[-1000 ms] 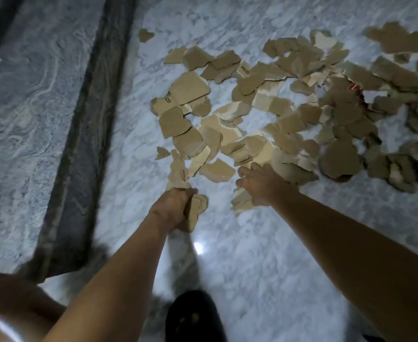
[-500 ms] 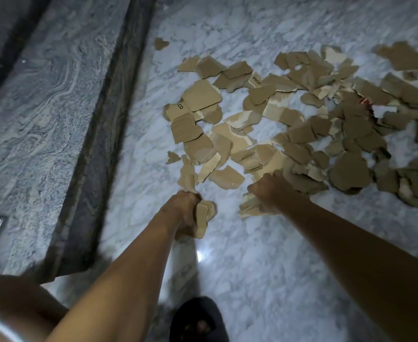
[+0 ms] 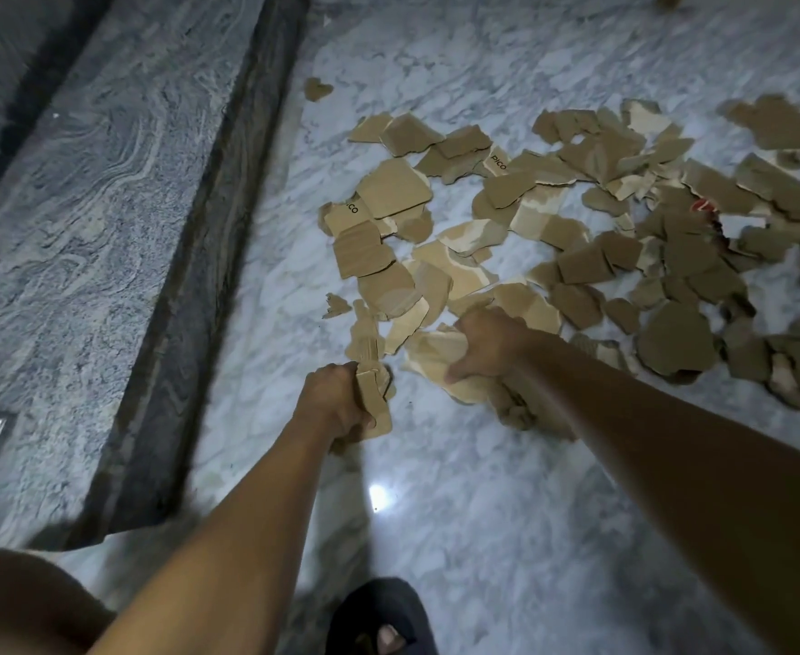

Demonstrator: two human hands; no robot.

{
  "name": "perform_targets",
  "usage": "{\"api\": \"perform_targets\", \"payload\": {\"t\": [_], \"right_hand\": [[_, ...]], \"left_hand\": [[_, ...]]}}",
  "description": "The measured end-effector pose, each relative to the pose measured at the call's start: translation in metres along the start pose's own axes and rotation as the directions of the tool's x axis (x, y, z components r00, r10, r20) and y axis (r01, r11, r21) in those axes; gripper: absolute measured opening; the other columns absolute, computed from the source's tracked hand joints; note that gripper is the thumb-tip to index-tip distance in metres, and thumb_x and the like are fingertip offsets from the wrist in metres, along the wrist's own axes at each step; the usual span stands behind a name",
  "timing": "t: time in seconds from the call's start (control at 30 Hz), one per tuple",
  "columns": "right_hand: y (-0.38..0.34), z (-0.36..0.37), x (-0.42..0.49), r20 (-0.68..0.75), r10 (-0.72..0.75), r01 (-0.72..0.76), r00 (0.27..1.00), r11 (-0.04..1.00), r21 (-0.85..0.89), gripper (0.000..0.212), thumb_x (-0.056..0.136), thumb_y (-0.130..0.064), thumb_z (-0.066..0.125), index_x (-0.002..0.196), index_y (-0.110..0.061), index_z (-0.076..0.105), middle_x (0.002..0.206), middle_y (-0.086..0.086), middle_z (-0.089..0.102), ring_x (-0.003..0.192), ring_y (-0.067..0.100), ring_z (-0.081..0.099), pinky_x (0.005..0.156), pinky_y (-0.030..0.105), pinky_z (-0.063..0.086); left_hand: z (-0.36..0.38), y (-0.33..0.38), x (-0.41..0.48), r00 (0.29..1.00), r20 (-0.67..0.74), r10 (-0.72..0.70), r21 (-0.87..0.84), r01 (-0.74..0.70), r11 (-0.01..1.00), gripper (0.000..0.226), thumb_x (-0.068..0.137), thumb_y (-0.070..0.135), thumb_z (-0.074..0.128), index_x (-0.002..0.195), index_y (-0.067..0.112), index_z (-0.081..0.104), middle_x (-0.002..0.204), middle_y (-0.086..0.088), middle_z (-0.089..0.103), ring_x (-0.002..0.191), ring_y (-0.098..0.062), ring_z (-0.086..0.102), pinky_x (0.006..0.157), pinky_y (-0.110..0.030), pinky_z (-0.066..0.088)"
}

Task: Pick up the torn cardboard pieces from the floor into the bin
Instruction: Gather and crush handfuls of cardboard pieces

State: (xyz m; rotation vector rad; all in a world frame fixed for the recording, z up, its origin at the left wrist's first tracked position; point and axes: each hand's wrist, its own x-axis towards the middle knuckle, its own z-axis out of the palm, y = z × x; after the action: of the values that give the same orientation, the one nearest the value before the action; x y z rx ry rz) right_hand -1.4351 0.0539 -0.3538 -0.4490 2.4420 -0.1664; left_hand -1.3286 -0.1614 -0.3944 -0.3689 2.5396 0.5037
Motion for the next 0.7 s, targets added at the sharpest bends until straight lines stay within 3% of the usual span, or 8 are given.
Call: {"api": "perform_targets", "payload": {"t": [0.2, 0.3, 0.4, 0.47, 0.53, 0.6, 0.7], "right_hand": [[-0.024, 0.046, 0.029, -0.123, -0.004, -0.013, 0.992, 0.99, -0.142, 0.057, 0.078, -0.036, 0.074, 0.13, -0.026, 0.053, 0.129, 0.009, 0.045, 0.119, 0.036, 0.048, 0.097, 0.047, 0.042], [-0.029, 0.045, 0.035, -0.148, -0.003, -0.026, 0.989, 0.982, -0.188, 0.049, 0.082, -0.031, 0.07, 0.127, -0.021, 0.054, 0.125, 0.011, 0.049, 0.118, 0.036, 0.052, 0.098, 0.046, 0.039], [-0.024, 0.037, 0.034, -0.129, 0.016, -0.037, 0.992, 0.986, -0.16, 0.047, 0.081, -0.041, 0.07, 0.119, -0.019, 0.054, 0.119, 0.007, 0.057, 0.115, 0.031, 0.057, 0.099, 0.048, 0.038], [-0.011, 0.027, 0.029, -0.081, 0.061, -0.06, 0.995, 0.998, 0.023, 0.055, 0.074, -0.049, 0.076, 0.116, -0.02, 0.057, 0.113, 0.002, 0.063, 0.11, 0.027, 0.06, 0.098, 0.046, 0.043], [0.006, 0.008, 0.018, -0.025, 0.068, -0.056, 0.997, 0.944, 0.326, 0.066, 0.067, -0.051, 0.083, 0.119, -0.017, 0.059, 0.113, -0.001, 0.064, 0.107, 0.024, 0.062, 0.095, 0.042, 0.05], [0.025, -0.015, -0.001, -0.082, 0.069, -0.004, 0.994, 0.789, 0.614, 0.062, 0.065, -0.048, 0.087, 0.115, -0.019, 0.065, 0.108, -0.003, 0.069, 0.101, 0.019, 0.066, 0.086, 0.034, 0.056], [0.049, -0.046, -0.033, -0.176, 0.125, 0.075, 0.976, 0.565, 0.822, 0.044, 0.072, -0.037, 0.086, 0.108, -0.019, 0.068, 0.097, -0.005, 0.074, 0.089, 0.013, 0.072, 0.063, 0.02, 0.057]], "left_hand": [[0.006, -0.012, 0.005, 0.999, -0.01, 0.049, 0.021, -0.049, 0.999, 0.063, 0.068, 0.035, 0.08, 0.124, 0.03, 0.052, 0.111, 0.0, 0.069, 0.106, -0.028, 0.061, 0.084, -0.033, 0.047], [0.005, -0.012, 0.007, 0.998, -0.016, 0.061, 0.045, -0.06, 0.997, 0.065, 0.069, 0.035, 0.079, 0.127, 0.028, 0.05, 0.113, -0.001, 0.068, 0.105, -0.028, 0.06, 0.082, -0.033, 0.045], [0.003, -0.009, 0.008, 0.998, 0.005, 0.064, 0.045, -0.064, 0.997, 0.066, 0.068, 0.036, 0.08, 0.126, 0.028, 0.05, 0.113, -0.003, 0.068, 0.104, -0.028, 0.06, 0.083, -0.034, 0.046], [0.0, -0.006, 0.009, 0.999, 0.008, 0.052, 0.0, -0.052, 0.999, 0.068, 0.065, 0.037, 0.083, 0.125, 0.029, 0.052, 0.113, -0.004, 0.068, 0.104, -0.029, 0.06, 0.084, -0.034, 0.047], [-0.006, -0.003, 0.009, 0.999, 0.021, 0.037, -0.093, -0.035, 0.995, 0.075, 0.061, 0.036, 0.087, 0.127, 0.03, 0.054, 0.112, -0.004, 0.069, 0.104, -0.03, 0.061, 0.087, -0.035, 0.049], [-0.015, 0.005, 0.011, 0.998, 0.038, 0.04, -0.186, -0.032, 0.982, 0.078, 0.055, 0.035, 0.09, 0.125, 0.032, 0.054, 0.109, -0.002, 0.069, 0.101, -0.029, 0.061, 0.086, -0.035, 0.051], [-0.029, 0.026, 0.015, 0.995, 0.023, 0.097, -0.222, -0.089, 0.971, 0.085, 0.043, 0.046, 0.088, 0.117, 0.033, 0.047, 0.105, 0.003, 0.067, 0.098, -0.028, 0.061, 0.084, -0.037, 0.051]]}}
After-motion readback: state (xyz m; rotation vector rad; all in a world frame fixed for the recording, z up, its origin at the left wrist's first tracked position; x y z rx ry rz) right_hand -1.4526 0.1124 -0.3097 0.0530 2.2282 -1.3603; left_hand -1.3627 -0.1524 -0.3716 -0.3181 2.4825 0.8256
